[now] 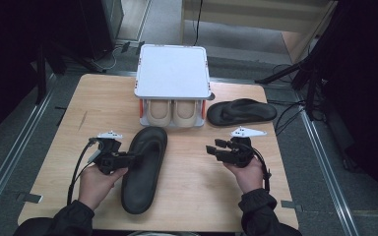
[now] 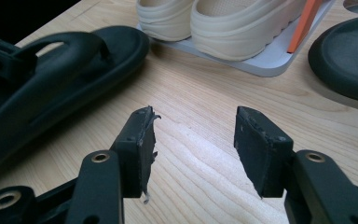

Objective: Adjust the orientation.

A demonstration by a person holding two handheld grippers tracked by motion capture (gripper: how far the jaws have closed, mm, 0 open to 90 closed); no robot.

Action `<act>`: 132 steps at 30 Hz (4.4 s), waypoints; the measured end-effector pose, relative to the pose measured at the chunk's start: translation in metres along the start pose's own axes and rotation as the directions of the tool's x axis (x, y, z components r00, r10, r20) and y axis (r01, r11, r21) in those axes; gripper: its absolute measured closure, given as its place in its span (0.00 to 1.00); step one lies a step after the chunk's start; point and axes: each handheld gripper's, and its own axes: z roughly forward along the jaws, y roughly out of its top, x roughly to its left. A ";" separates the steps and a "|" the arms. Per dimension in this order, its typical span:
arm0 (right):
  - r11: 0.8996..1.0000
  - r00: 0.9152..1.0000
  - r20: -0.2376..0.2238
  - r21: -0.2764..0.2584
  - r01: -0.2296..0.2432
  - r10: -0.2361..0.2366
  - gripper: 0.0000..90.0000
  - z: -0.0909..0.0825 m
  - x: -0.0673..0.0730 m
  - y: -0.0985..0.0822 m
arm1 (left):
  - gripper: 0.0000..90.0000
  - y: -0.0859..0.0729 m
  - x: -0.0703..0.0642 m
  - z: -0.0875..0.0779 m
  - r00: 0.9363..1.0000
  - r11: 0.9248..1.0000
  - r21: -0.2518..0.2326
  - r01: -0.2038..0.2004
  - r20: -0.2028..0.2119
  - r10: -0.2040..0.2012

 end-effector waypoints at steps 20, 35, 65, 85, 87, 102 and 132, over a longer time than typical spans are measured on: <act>1.000 1.000 0.017 0.009 -0.005 0.005 0.54 -0.005 0.000 -0.005 | 0.69 -0.004 -0.002 0.029 1.000 0.997 0.077 -0.013 0.010 0.013; 1.000 1.000 0.030 -0.004 -0.008 0.008 0.55 -0.010 -0.004 -0.004 | 0.57 0.009 0.002 0.002 0.999 0.998 0.054 -0.043 0.004 0.043; 0.999 0.987 0.154 -0.011 -0.050 0.052 1.00 -0.026 -0.055 0.007 | 0.61 0.016 0.045 -0.028 0.999 1.000 0.023 -0.018 -0.051 0.019; 0.994 0.967 0.230 -0.029 -0.110 0.114 1.00 -0.020 -0.124 0.031 | 0.55 0.007 0.054 -0.039 0.998 1.000 -0.005 -0.001 -0.059 0.001; 0.992 0.963 0.238 -0.032 -0.119 0.123 1.00 -0.020 -0.131 0.034 | 0.54 0.005 0.055 -0.041 0.998 1.000 -0.011 0.003 -0.063 -0.003; 0.983 0.934 0.308 -0.061 -0.171 0.182 1.00 -0.020 -0.186 0.053 | 0.54 -0.006 0.055 -0.051 0.996 0.999 -0.053 -0.008 -0.092 0.003; 0.978 0.921 0.359 0.078 -0.193 0.153 1.00 -0.002 -0.208 0.043 | 0.50 -0.015 0.054 -0.054 0.993 0.995 -0.098 -0.023 -0.116 0.011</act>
